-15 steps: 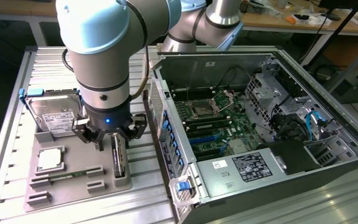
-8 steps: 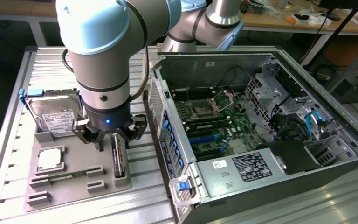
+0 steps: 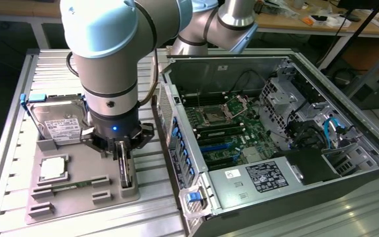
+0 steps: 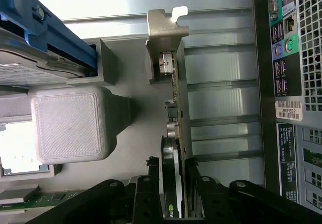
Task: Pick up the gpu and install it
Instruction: 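Pick up the gpu and move the gpu toward the slot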
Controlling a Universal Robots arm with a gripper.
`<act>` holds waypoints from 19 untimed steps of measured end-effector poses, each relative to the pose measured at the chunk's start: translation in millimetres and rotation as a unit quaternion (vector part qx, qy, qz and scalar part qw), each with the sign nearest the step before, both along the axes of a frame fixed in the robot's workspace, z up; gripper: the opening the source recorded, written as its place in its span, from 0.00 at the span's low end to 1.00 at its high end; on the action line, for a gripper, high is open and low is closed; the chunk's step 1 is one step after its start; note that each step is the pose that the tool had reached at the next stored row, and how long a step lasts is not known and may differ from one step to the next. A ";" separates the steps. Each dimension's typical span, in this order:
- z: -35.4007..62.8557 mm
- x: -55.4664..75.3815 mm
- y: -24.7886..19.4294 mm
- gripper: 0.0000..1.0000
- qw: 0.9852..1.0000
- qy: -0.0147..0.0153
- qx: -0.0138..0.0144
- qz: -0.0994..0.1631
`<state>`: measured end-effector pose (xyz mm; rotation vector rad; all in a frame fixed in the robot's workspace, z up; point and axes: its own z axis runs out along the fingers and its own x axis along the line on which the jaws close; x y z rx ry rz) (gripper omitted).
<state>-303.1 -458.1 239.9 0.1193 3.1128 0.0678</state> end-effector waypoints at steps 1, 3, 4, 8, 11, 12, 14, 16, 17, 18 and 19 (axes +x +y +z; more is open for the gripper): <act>0.0 1.5 0.0 0.33 1.000 0.000 0.000 0.000; -0.1 2.0 0.0 0.33 1.000 0.000 0.000 0.000; -0.1 2.1 0.0 0.33 1.000 0.000 0.000 0.000; 0.0 2.2 0.0 0.27 1.000 0.000 0.000 0.000; 0.0 2.2 0.0 0.27 1.000 0.000 0.000 0.000; 0.0 2.2 0.0 0.27 1.000 0.000 0.000 0.000; -0.1 2.2 0.0 0.27 1.000 0.000 0.000 0.000; -0.1 2.2 0.0 0.27 1.000 0.000 0.000 0.000; -0.1 2.2 0.0 0.27 1.000 0.000 0.000 0.000; -0.1 2.2 0.0 0.27 1.000 0.000 0.000 0.000; -0.1 2.2 0.0 0.27 1.000 0.000 0.000 0.000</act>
